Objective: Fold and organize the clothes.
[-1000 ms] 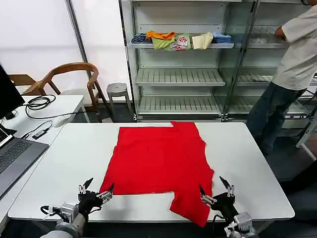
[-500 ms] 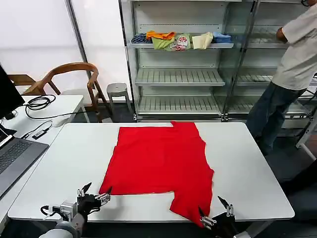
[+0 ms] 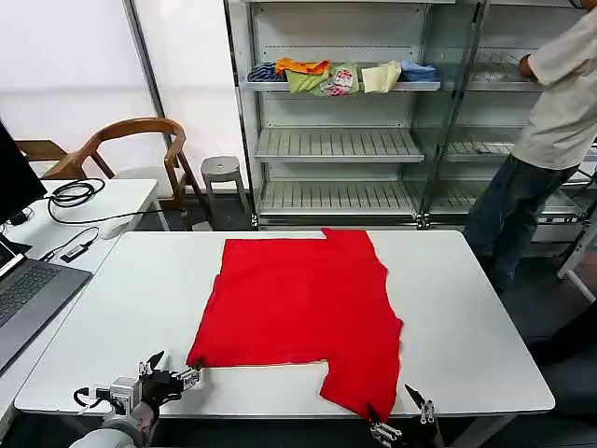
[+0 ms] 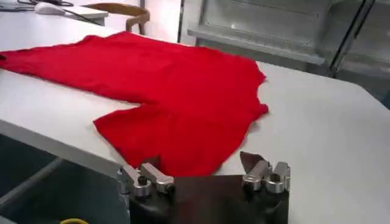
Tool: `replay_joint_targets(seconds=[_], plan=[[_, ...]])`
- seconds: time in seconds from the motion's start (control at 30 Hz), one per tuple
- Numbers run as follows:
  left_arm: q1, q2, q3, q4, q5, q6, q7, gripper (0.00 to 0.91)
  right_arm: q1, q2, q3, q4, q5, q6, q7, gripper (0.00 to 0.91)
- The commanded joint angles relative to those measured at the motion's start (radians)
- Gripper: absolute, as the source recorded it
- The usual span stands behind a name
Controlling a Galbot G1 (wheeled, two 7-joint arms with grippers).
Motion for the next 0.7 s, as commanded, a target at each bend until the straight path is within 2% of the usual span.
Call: replay_joint_targets(seconds=[0.03,0.07,0.1,0.13,0.17,0.4,0.7], plan=[[-0.002,-0.004,0.006,0.02,-0.004,0.005,0.0,0.786,-0.01,0.001,-0.005,-0.002,0.008,0.0,0.016,0.907],[-0.002,-0.004,0.007,0.021,-0.003,0.005,0.002,0.383,-0.009,0.002,-0.005,-0.002,0.012,-0.001,0.021,0.907],[-0.002,-0.005,0.009,0.023,-0.001,0.005,0.002,0.111,-0.008,0.002,-0.005,-0.003,0.015,-0.002,0.023,0.907],[-0.003,-0.006,0.01,0.025,-0.001,0.005,0.002,0.03,-0.007,0.002,-0.006,-0.004,0.021,-0.005,0.022,0.071],[-0.004,-0.007,0.011,0.027,-0.003,0.005,0.002,0.02,-0.006,0.001,-0.007,-0.005,0.031,-0.008,0.021,0.0],[-0.004,-0.01,0.014,0.022,-0.005,0.003,0.011,0.02,0.006,0.0,-0.012,-0.022,0.07,-0.01,0.019,0.0],[0.001,-0.019,0.027,0.009,-0.005,-0.001,0.02,0.02,0.013,0.001,-0.019,-0.023,0.073,-0.005,0.011,0.0]])
